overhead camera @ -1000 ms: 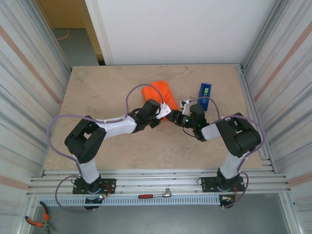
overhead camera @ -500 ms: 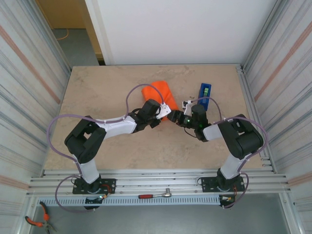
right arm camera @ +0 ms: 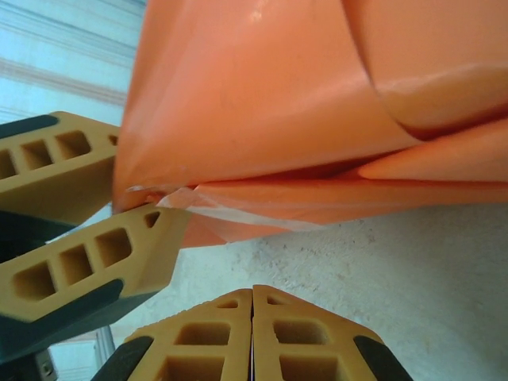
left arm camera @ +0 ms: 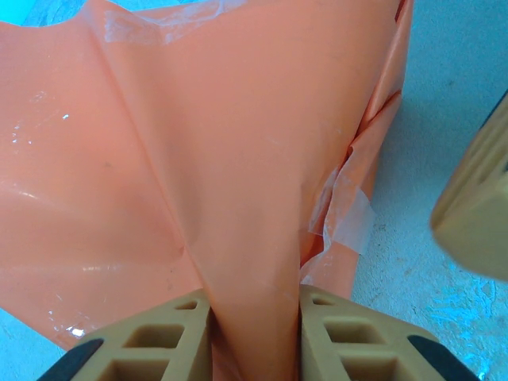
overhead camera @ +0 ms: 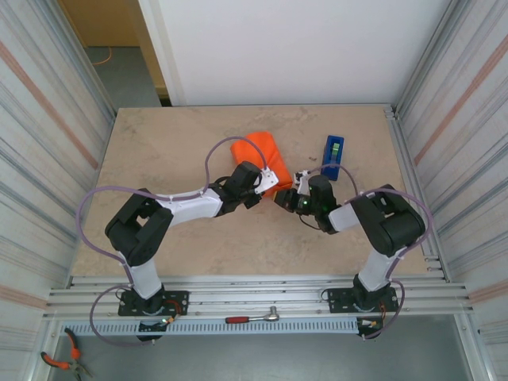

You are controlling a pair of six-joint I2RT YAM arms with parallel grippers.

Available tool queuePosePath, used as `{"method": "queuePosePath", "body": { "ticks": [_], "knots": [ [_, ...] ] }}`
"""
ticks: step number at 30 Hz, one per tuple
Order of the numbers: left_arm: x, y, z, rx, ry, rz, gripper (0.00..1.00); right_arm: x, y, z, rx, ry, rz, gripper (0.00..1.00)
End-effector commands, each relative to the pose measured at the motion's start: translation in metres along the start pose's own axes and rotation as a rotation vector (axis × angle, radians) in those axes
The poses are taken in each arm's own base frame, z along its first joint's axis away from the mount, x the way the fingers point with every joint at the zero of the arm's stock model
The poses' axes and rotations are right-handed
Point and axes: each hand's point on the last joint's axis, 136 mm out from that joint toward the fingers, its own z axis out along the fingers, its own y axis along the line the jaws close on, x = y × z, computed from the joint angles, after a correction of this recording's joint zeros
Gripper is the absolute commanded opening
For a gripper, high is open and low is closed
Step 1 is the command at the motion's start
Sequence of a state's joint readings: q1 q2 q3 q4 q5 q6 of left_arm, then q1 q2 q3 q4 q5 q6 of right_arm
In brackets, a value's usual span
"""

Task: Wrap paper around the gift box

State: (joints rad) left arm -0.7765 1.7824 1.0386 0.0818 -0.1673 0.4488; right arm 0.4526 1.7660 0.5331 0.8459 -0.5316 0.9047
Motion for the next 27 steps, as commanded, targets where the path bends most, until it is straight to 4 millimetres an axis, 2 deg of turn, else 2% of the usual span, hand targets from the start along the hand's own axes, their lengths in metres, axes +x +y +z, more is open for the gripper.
{"method": "queuePosePath", "body": {
  "ticks": [1,6,15,27],
  "knots": [
    [0.054,-0.042,0.009,0.137,0.168,0.034,0.28,-0.004,0.001,0.014,-0.009,0.018,-0.026,0.09],
    [0.054,-0.042,0.009,0.137,0.167,0.033,0.28,-0.011,-0.001,0.025,-0.007,0.028,-0.02,0.09],
    [0.055,-0.043,0.009,0.138,0.168,0.036,0.28,-0.008,0.007,0.002,-0.003,0.016,-0.034,0.09],
    [0.055,-0.043,0.009,0.138,0.167,0.036,0.28,-0.031,0.022,0.009,-0.031,0.013,-0.049,0.09]
  ]
}}
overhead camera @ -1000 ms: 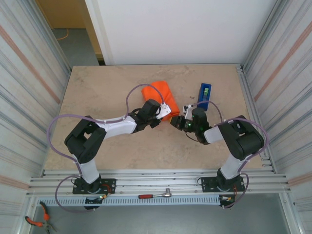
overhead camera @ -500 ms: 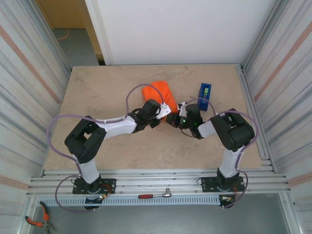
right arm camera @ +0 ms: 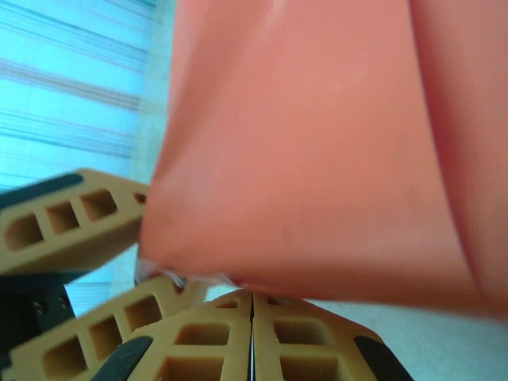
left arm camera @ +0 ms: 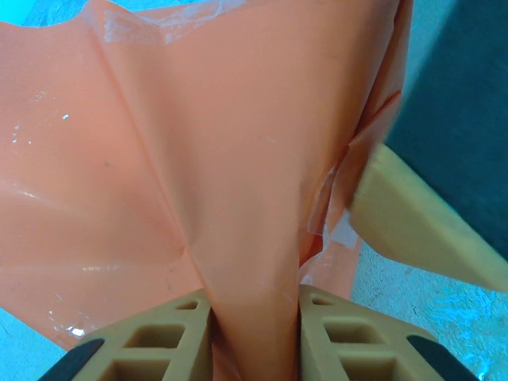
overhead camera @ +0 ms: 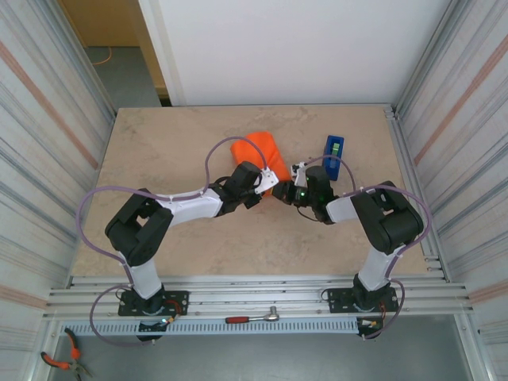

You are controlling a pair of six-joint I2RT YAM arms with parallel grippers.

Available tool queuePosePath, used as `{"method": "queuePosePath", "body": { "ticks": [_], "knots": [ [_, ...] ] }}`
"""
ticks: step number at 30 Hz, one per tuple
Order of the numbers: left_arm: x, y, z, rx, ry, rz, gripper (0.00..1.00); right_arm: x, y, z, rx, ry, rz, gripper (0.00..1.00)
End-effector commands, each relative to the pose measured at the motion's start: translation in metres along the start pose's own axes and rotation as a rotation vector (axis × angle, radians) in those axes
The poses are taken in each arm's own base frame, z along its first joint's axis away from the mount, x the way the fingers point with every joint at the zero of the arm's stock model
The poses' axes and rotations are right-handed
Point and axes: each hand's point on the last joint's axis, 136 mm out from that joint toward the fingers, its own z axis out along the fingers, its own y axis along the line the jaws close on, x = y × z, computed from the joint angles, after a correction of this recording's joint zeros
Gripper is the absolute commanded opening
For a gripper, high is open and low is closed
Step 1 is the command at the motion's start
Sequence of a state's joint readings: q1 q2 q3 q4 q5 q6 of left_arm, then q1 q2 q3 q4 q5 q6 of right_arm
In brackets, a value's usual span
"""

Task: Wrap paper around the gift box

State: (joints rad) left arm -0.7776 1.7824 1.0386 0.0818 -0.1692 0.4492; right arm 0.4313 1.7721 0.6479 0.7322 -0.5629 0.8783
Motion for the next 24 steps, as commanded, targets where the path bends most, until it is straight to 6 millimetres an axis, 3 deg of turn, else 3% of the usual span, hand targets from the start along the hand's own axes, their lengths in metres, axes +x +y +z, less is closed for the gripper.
{"method": "queuePosePath", "body": {
  "ticks": [1,13,24],
  "knots": [
    [0.055,-0.043,0.009,0.139,0.168,0.034,0.28,-0.009,0.01,0.0,-0.024,0.004,-0.034,0.09],
    [0.053,-0.043,0.008,0.14,0.16,0.036,0.28,-0.014,0.017,-0.013,-0.025,-0.018,-0.047,0.09],
    [0.042,-0.036,0.0,0.126,0.125,0.031,0.31,-0.022,0.026,-0.008,-0.033,-0.01,-0.058,0.09]
  ]
}}
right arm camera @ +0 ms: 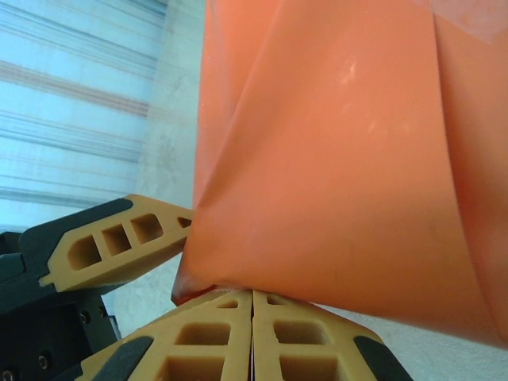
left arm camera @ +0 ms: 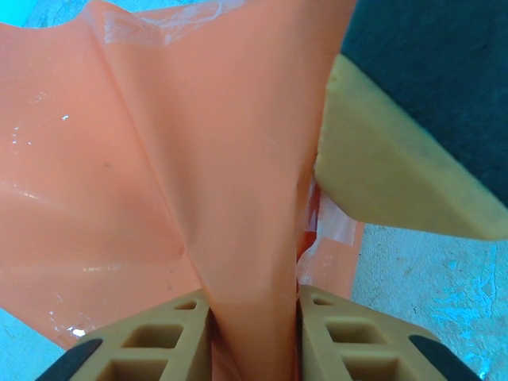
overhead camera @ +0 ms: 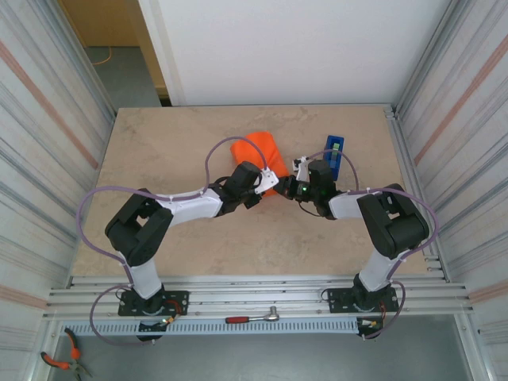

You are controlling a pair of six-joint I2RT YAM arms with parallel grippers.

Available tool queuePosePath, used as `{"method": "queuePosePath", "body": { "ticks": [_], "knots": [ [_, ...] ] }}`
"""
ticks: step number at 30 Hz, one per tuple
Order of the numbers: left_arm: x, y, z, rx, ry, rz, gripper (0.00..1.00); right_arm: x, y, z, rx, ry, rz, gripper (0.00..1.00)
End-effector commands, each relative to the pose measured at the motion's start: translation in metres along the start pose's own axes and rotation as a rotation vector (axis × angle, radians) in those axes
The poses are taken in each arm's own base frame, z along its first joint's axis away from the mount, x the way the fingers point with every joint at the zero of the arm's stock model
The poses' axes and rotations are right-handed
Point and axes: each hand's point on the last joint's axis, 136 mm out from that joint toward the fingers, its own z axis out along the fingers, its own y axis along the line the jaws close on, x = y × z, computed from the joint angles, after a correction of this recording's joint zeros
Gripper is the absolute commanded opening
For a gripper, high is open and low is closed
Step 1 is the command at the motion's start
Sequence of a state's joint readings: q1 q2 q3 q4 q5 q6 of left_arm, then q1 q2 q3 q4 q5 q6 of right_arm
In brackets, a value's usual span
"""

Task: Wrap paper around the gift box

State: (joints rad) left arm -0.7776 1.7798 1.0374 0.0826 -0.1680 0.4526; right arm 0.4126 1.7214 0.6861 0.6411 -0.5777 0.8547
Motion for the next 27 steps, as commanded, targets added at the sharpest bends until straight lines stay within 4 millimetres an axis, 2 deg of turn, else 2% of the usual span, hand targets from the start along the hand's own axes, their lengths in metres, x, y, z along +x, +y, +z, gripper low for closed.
{"method": "queuePosePath", "body": {
  "ticks": [1,11,17,22,27],
  "knots": [
    [0.039,-0.035,-0.001,0.124,0.116,0.024,0.32,-0.01,0.014,-0.001,-0.032,-0.007,-0.043,0.09],
    [0.003,-0.006,-0.027,0.111,-0.007,-0.098,0.54,-0.008,0.019,-0.02,0.0,-0.038,-0.058,0.09],
    [-0.014,0.021,-0.043,0.108,-0.091,-0.249,0.6,0.005,0.007,-0.03,0.051,-0.021,-0.048,0.09],
    [-0.016,0.055,-0.056,0.076,-0.131,-0.418,0.66,0.018,-0.006,-0.028,0.095,0.011,-0.035,0.09],
    [-0.002,0.094,-0.063,0.043,-0.155,-0.64,0.73,0.029,-0.014,-0.012,0.129,0.061,-0.045,0.08]
  ]
}}
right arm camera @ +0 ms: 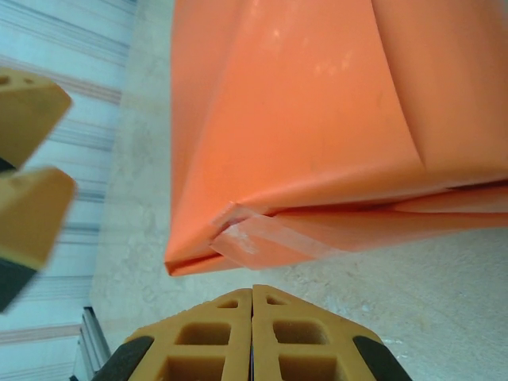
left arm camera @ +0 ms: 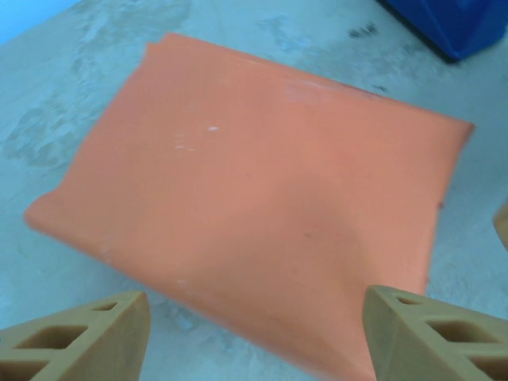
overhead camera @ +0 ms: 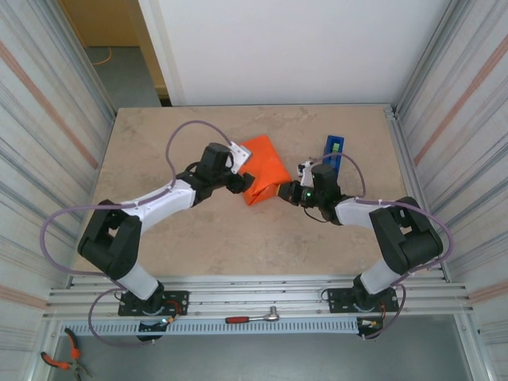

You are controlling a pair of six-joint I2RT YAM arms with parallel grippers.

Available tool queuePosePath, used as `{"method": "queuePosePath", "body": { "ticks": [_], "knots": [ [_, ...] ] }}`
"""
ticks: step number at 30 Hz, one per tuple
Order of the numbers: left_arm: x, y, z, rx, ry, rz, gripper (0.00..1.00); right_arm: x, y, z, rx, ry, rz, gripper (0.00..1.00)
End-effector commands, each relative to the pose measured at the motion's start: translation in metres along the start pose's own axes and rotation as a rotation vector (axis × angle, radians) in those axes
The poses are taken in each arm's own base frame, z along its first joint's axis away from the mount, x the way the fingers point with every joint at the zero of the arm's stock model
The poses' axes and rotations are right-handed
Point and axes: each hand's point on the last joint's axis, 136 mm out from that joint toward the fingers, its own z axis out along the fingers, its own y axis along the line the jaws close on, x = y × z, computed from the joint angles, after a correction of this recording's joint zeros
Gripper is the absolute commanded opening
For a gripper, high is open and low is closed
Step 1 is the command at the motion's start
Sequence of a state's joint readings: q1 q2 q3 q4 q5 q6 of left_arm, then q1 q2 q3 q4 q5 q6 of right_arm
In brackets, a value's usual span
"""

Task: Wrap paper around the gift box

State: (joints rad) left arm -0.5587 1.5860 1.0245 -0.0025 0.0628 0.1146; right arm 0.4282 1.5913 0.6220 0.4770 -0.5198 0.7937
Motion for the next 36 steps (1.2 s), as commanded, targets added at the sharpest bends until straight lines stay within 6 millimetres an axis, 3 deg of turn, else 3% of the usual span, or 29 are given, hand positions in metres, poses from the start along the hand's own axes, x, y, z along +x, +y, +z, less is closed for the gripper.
{"method": "queuePosePath", "body": {
  "ticks": [1,6,11,17,20,22,25,27,31,36],
  "knots": [
    [-0.013,0.021,-0.013,0.001,-0.052,-0.198,0.74,0.009,-0.007,0.015,0.041,0.043,-0.03,0.08],
    [-0.004,0.049,-0.017,-0.027,-0.054,-0.362,0.78,0.008,-0.008,0.036,0.045,0.064,-0.031,0.08],
    [0.007,0.059,-0.013,-0.002,-0.029,-0.5,0.8,0.004,-0.006,0.047,0.04,0.076,-0.03,0.06],
    [0.019,0.068,-0.003,0.033,0.011,-0.672,0.81,0.006,0.01,0.011,0.039,0.071,-0.058,0.07],
    [0.022,0.071,0.006,0.061,0.026,-0.758,0.82,-0.005,0.021,-0.013,0.046,0.045,-0.077,0.08],
    [0.022,0.07,0.013,0.084,0.032,-0.799,0.83,-0.019,0.025,-0.025,0.063,0.023,-0.093,0.15],
    [0.022,0.068,0.025,0.113,0.047,-0.842,0.83,-0.047,0.027,-0.034,0.083,-0.001,-0.106,0.44],
    [0.022,0.068,0.031,0.122,0.053,-0.851,0.83,-0.068,0.024,-0.034,0.093,-0.016,-0.1,0.56],
    [0.026,0.067,0.04,0.131,0.076,-0.852,0.84,-0.097,0.012,-0.023,0.124,-0.022,-0.082,0.61],
    [0.03,0.064,0.049,0.149,0.107,-0.839,0.84,-0.104,-0.002,0.004,0.141,0.033,-0.062,0.61]
  ]
}}
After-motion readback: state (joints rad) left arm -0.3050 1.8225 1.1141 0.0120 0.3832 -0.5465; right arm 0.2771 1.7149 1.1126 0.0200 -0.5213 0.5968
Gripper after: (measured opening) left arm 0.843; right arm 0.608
